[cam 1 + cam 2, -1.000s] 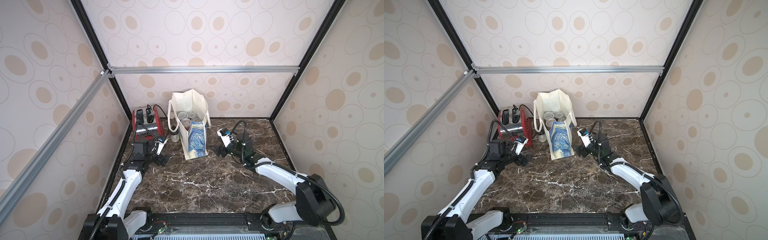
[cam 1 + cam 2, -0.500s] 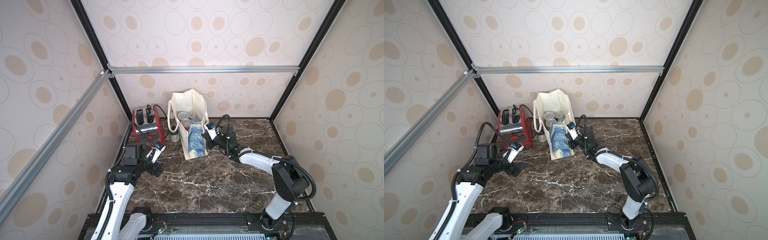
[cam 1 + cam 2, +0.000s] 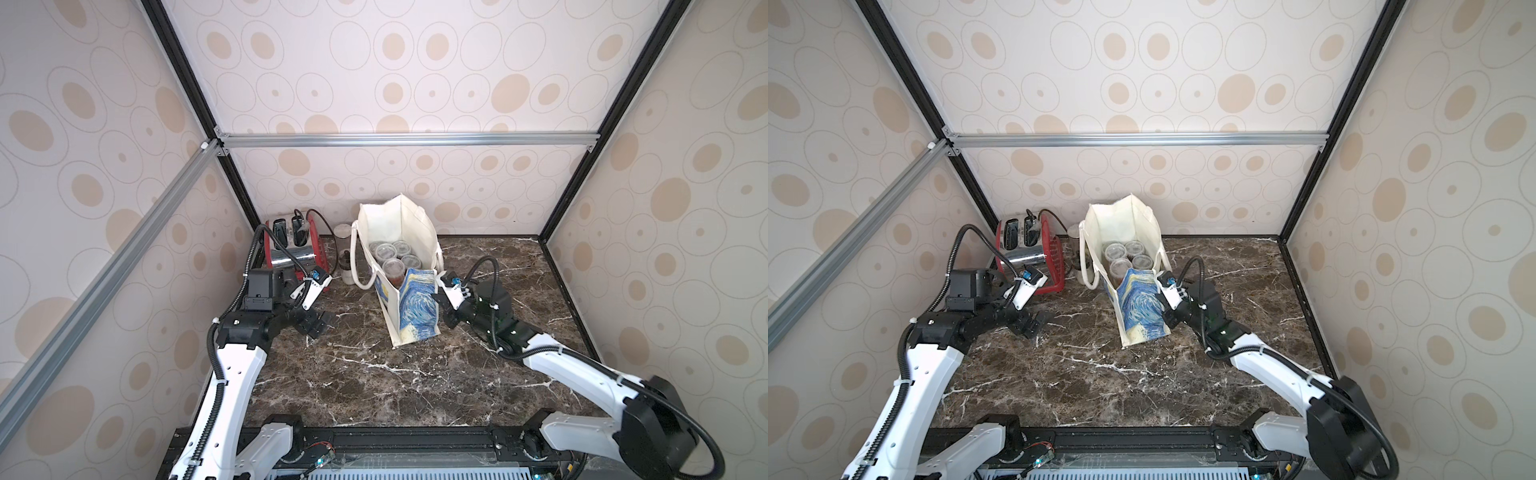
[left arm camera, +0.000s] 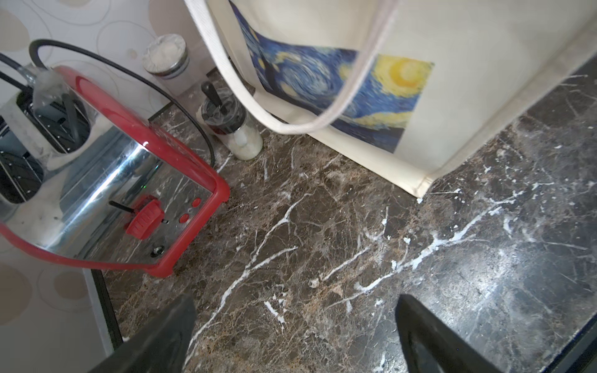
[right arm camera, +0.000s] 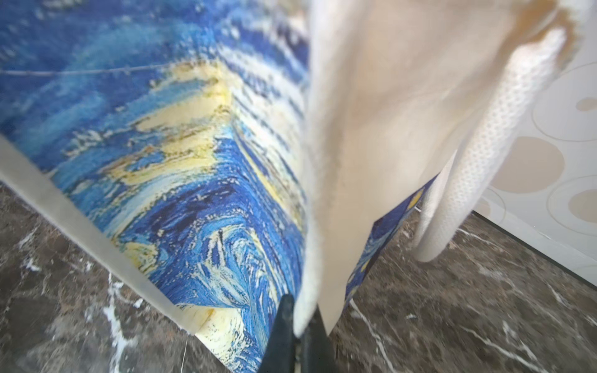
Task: Take out the seed jars from the canvas bag
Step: Adjust the canvas bag at the center of the board.
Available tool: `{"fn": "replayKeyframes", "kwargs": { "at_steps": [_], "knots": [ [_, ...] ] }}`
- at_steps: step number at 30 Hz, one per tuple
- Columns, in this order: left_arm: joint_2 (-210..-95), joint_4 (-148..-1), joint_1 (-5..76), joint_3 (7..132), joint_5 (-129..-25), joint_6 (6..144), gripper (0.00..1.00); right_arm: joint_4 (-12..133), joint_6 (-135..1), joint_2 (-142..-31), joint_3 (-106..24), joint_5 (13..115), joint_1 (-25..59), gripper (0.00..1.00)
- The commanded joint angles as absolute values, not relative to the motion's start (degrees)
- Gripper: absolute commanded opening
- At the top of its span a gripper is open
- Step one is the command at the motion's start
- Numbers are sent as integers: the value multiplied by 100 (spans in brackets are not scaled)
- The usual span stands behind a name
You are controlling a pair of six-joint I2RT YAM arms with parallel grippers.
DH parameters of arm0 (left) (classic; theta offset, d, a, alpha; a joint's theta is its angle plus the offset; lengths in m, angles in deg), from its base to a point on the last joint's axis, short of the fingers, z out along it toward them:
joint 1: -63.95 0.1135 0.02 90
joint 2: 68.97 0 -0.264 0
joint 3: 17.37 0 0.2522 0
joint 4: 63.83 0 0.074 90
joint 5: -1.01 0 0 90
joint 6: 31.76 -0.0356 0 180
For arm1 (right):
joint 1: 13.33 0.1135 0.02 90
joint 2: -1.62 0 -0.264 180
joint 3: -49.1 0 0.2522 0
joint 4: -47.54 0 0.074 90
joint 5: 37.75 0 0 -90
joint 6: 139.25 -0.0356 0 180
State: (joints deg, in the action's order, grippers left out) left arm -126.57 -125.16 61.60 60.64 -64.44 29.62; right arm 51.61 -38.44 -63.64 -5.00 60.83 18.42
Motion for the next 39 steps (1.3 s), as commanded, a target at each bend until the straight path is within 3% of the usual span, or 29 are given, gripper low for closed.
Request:
{"fn": "replayKeyframes", "kwargs": {
  "at_steps": [1,3,5,8,12,14,18,22,26,31,39],
  "knots": [
    [-12821,-12784,6177,6447,-5880,2696,98,5777,-3792,-5702,-255,6038,1357,0],
    [-12939,-12786,6182,6620,-5739,2671,98,5794,-4038,-5266,24,6190,959,1],
    [-13102,-12761,6179,6805,-5504,2660,98,5864,-4183,-4943,203,6039,643,19],
    [-13425,-12488,6136,7026,-5059,3017,98,6119,-4399,-4678,309,5678,132,36],
    [-13929,-12222,5960,7507,-4435,3448,98,6750,-4934,-4451,116,4951,-58,65],
    [-14243,-12144,5762,7863,-4369,3615,98,7314,-5090,-4339,-149,5102,-59,66],
    [-15023,-11817,5351,8753,-4704,4107,98,7769,-5118,-3926,-269,7026,-50,66],
    [-16071,-11749,5017,9913,-5230,4210,98,8276,-5356,-3603,-405,7955,-54,66],
    [-17239,-11977,4980,11421,-5495,4331,98,8606,-5400,-3512,-532,7590,-50,71],
    [-18665,-12163,4882,12954,-5699,4377,98,7951,-5688,-3727,-267,6900,-50,73],
    [-19139,-12427,4645,13058,-5549,3270,98,6734,-6060,-5085,-464,7040,-15,69]
  ]
}}
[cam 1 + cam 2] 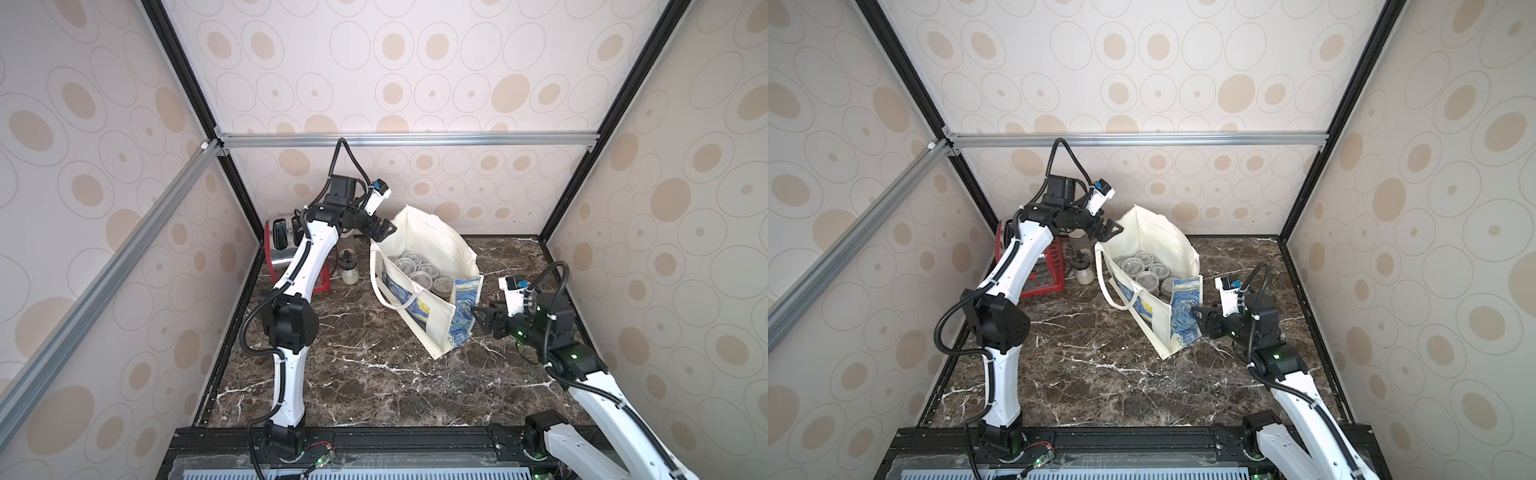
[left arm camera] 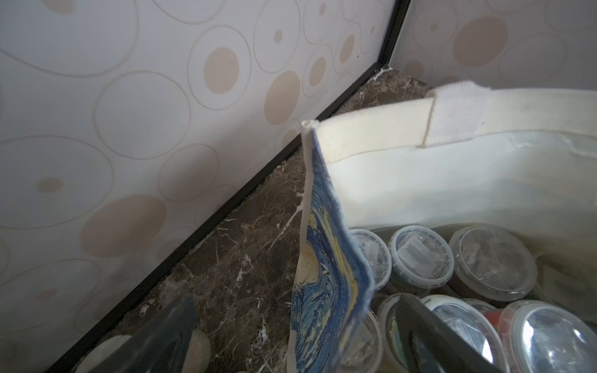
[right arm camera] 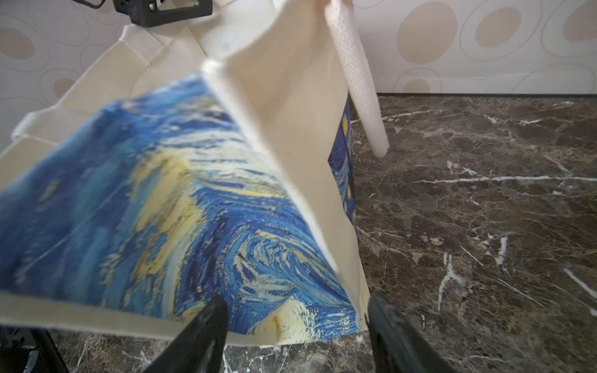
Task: Take out the seed jars from the canvas bag
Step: Adjust the canvas bag at the center of the board.
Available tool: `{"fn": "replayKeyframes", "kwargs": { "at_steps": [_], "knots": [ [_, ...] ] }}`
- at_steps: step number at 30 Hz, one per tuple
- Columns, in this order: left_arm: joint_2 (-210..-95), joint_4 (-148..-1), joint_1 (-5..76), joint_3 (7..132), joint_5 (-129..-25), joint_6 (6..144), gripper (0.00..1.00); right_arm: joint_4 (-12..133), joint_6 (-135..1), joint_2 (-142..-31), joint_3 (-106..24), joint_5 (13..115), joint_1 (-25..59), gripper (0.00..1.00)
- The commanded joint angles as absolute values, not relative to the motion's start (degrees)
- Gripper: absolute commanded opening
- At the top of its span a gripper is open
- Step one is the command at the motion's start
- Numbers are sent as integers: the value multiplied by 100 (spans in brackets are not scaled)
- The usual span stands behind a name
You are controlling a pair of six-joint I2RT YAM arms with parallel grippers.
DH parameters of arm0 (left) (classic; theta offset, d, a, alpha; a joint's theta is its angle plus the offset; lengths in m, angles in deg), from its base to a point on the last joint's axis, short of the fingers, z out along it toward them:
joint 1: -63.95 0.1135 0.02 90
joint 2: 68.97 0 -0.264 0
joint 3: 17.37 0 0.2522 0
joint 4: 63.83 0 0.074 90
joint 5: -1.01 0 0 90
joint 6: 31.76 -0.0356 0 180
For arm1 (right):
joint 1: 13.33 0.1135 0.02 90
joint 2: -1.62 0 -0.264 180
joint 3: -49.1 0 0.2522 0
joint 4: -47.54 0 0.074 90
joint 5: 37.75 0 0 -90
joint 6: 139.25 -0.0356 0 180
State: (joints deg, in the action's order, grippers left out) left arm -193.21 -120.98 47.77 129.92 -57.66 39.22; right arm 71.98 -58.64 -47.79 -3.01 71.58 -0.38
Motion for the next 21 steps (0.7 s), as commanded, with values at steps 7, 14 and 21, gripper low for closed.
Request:
{"fn": "replayKeyframes", "kwargs": {
  "at_steps": [7,14,21],
  "knots": [
    [-18890,-12933,4453,12611,-5553,3146,54,6879,-6512,-6052,-1168,5873,-15,44],
    [-18357,-13697,4445,11888,-5606,3280,51,6558,-6947,-6467,-1273,4825,-43,44],
    [-17323,-14249,4386,10550,-5094,3213,64,6576,-7340,-7396,-1964,4336,-210,54]
  ]
}}
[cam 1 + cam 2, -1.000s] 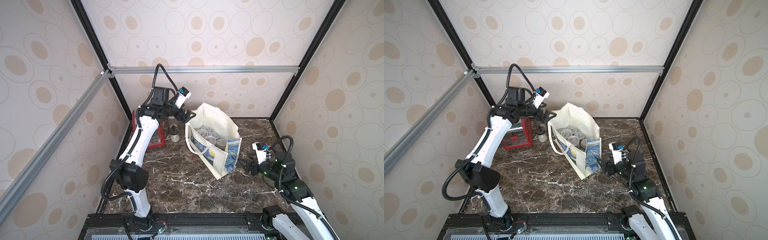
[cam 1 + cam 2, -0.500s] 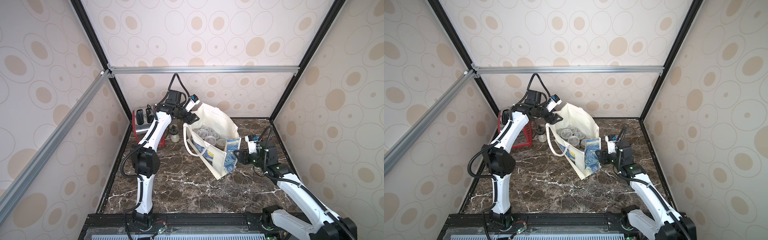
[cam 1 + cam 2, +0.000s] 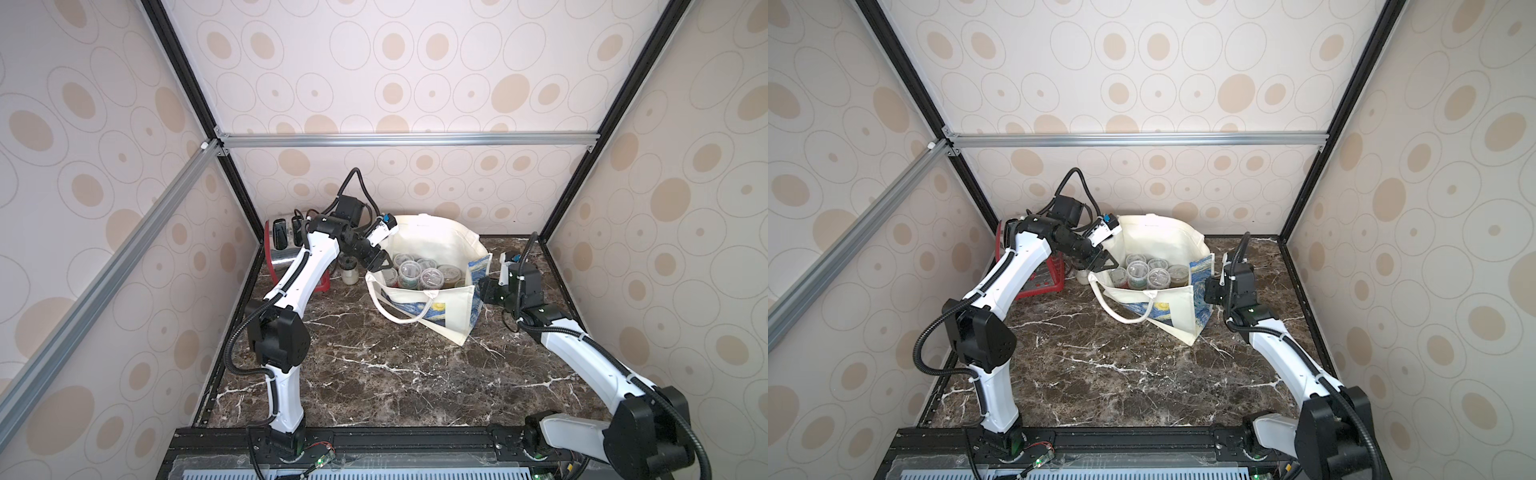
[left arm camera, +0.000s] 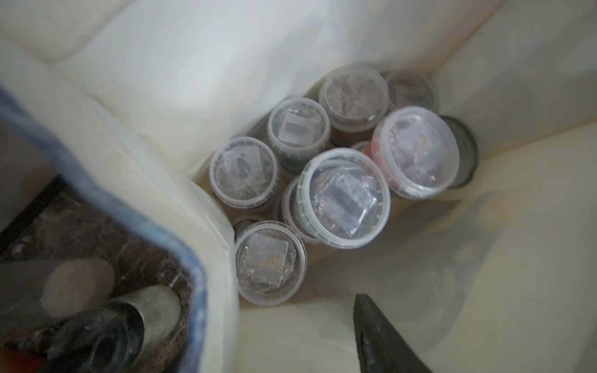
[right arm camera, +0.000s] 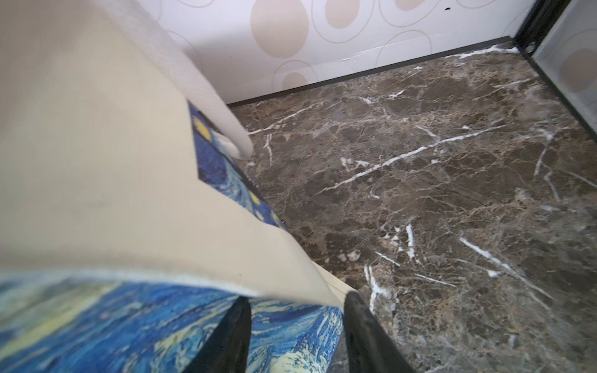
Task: Take out the seed jars from the canvas bag
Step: Adjust the canvas bag at the center of the board.
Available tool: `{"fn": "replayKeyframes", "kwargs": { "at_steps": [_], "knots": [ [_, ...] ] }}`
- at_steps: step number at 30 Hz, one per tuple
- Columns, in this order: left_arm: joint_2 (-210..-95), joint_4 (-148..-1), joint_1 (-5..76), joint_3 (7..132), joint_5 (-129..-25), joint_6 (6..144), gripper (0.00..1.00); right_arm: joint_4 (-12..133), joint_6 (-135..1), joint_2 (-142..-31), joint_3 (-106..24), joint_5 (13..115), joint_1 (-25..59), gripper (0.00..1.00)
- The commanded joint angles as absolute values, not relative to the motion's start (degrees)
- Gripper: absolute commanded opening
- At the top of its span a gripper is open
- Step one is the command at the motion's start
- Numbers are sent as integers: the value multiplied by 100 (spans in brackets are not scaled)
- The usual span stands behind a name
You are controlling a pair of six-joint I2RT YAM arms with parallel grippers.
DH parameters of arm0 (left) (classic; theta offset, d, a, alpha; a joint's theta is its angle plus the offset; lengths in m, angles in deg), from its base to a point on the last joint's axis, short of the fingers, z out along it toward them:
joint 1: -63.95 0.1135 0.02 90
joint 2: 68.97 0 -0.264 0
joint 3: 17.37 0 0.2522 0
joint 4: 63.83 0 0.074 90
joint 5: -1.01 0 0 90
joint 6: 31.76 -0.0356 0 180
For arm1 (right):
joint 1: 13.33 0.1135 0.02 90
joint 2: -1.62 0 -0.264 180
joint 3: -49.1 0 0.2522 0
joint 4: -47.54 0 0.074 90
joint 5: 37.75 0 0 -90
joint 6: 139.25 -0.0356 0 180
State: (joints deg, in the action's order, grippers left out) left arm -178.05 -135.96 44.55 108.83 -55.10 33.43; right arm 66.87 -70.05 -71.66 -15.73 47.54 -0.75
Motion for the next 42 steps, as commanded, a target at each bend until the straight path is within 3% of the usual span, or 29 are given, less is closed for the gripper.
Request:
{"fn": "replayKeyframes", "kwargs": {
  "at_steps": [1,4,8,10,14,19,25,28,33,39,42],
  "knots": [
    [-17143,-14208,4368,10378,-5005,3238,66,6652,-7411,-7502,-2089,4364,-277,55],
    [-16542,-14007,4283,9819,-4753,3299,77,6975,-7638,-7771,-2470,4546,-489,59],
    [-15807,-13591,4172,9062,-4605,3552,89,8006,-7615,-7786,-3046,4926,-716,73],
    [-15478,-13387,4146,8724,-4476,3629,95,8645,-7467,-7702,-3342,5251,-803,74],
    [-15030,-13415,4136,8506,-4368,3343,97,9859,-7018,-7258,-3921,6021,-815,74],
    [-14869,-13210,4145,8940,-5316,3600,98,10652,-6951,-6536,-4470,6964,-679,71],
    [-15205,-12563,4146,9692,-7088,4287,98,11551,-6731,-6813,-5595,7209,652,69],
    [-15423,-12303,4154,9992,-7662,4472,98,11572,-6991,-7184,-5936,6706,1543,68],
    [-15902,-11832,4154,10310,-8377,4787,98,11634,-7350,-7973,-6184,5737,2278,67],
    [-16859,-11760,4154,10781,-8612,4440,98,12210,-7036,-8845,-6753,5589,2978,68],
    [-17258,-12270,4155,11066,-7749,3808,98,12541,-6915,-9002,-6798,5911,3102,66]
  ]
}}
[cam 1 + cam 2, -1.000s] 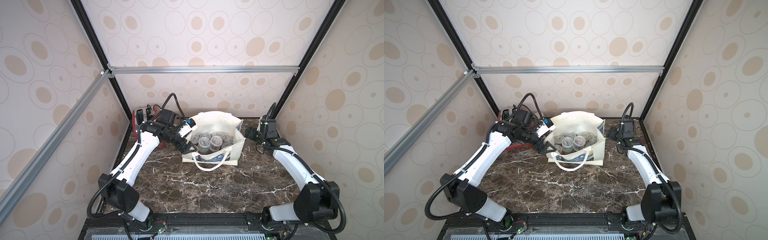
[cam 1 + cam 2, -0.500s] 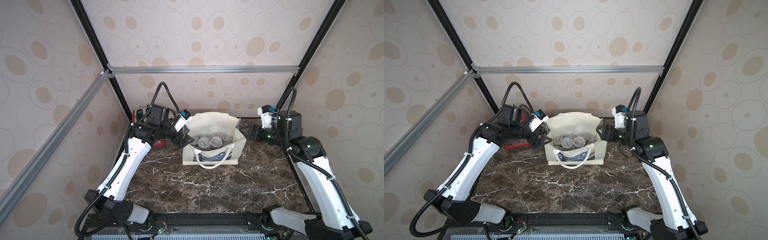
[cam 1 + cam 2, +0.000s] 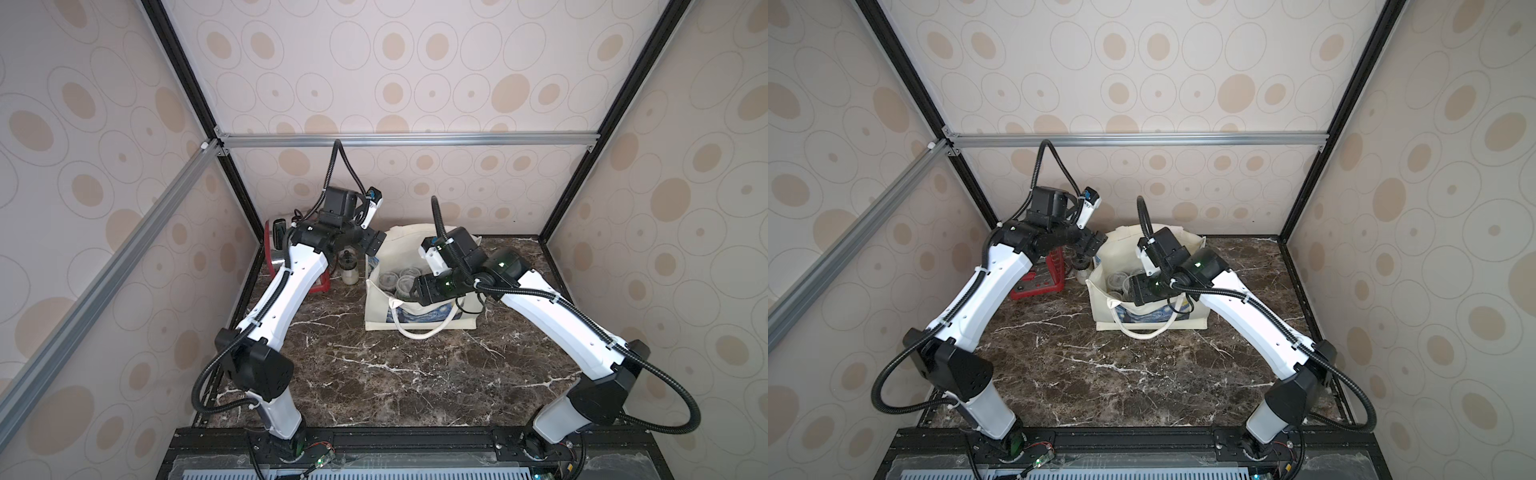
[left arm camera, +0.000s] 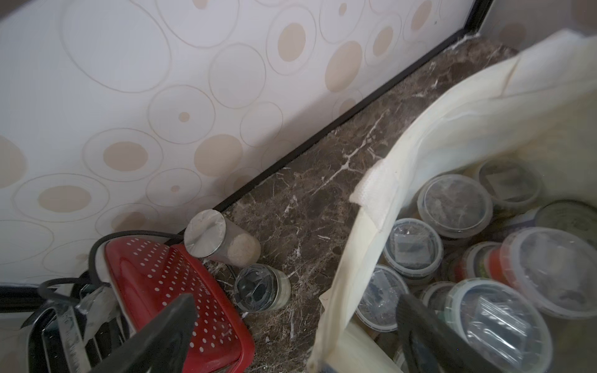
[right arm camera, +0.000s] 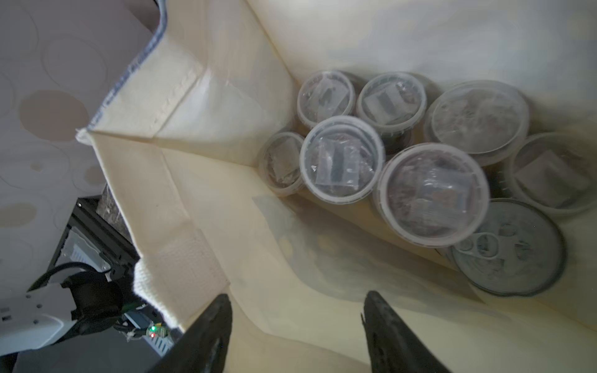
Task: Take out the seed jars from the canvas bag
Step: Adjust the canvas bag at the center of the board.
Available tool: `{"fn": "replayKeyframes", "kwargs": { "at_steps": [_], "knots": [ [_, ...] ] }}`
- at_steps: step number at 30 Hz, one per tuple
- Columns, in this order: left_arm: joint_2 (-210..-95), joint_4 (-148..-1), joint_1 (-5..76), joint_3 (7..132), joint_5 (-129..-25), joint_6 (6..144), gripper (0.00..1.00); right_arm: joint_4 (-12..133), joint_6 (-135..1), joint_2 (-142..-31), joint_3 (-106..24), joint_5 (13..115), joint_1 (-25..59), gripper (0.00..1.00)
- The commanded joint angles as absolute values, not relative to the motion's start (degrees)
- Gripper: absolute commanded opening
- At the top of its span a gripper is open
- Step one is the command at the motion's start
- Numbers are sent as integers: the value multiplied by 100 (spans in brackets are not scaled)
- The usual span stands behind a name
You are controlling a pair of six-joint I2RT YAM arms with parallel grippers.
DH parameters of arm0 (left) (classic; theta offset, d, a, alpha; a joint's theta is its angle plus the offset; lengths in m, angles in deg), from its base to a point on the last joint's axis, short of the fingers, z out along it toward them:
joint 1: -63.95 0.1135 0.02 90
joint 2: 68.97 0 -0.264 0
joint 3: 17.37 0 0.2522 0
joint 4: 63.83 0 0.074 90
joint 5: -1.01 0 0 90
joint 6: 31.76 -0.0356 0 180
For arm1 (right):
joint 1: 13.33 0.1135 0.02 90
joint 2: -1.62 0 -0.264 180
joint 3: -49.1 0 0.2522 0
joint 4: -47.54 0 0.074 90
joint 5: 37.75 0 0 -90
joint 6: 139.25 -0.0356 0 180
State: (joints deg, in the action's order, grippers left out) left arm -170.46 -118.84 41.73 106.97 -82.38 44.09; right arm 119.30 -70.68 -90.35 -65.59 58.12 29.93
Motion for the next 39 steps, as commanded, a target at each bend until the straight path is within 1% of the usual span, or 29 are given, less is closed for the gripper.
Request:
{"fn": "replayKeyframes", "kwargs": {
  "at_steps": [1,3,5,8,9,11,12,14,16,17,20,23,27,30,31,33,37,39],
  "knots": [
    [-17322,-12318,4156,11052,-7647,3738,98,12620,-6857,-9012,-6742,6007,3146,65],
    [-17413,-12304,4157,10979,-7657,3712,97,12713,-6744,-8957,-6491,6278,3267,64],
    [-17475,-12465,4154,10966,-7557,3469,92,12634,-6716,-8822,-6123,6574,3383,63],
    [-17523,-12905,4154,10999,-7145,3129,77,12466,-6821,-8571,-5580,6683,3513,62],
    [-17532,-13071,4154,11023,-6971,3094,69,12442,-6848,-8497,-5435,6680,3526,62],
    [-17507,-13367,4156,11069,-6646,3067,58,12487,-6939,-8414,-5255,6483,3532,62],
    [-17481,-13516,4154,11071,-6483,3028,54,12526,-6973,-8376,-5180,6363,3534,62],
    [-17386,-13716,4156,10997,-6256,2932,48,12635,-7011,-8289,-5094,6107,3528,64],
    [-17255,-13810,4145,10834,-6236,2911,40,12633,-7093,-8149,-4999,5774,3533,66],
    [-17177,-13840,4137,10737,-6085,2924,40,12577,-7163,-8071,-4945,5611,3533,68],
    [-16869,-13865,4128,10309,-5927,2840,44,12262,-7394,-7838,-4846,4966,3532,74],
    [-16454,-13601,4110,9680,-5833,2834,48,11791,-7475,-7764,-4851,4634,3532,77],
    [-16011,-13105,4071,9046,-5846,3032,55,11626,-7831,-8094,-5231,4000,3527,79],
    [-15824,-13041,4045,8908,-5778,3066,60,11751,-8046,-8434,-5590,3664,3527,82],
    [-15786,-13042,4049,8896,-5757,3057,62,11806,-8081,-8522,-5680,3534,3527,85],
    [-15699,-13082,4040,8872,-5761,3001,65,11917,-8168,-8722,-5861,3226,3487,100],
    [-15573,-13103,4040,8802,-5790,2908,72,11877,-8534,-9018,-6019,3380,3166,100],
    [-15524,-13085,4040,8857,-5876,2915,78,11762,-8702,-9196,-6131,3262,3155,99]
  ]
}}
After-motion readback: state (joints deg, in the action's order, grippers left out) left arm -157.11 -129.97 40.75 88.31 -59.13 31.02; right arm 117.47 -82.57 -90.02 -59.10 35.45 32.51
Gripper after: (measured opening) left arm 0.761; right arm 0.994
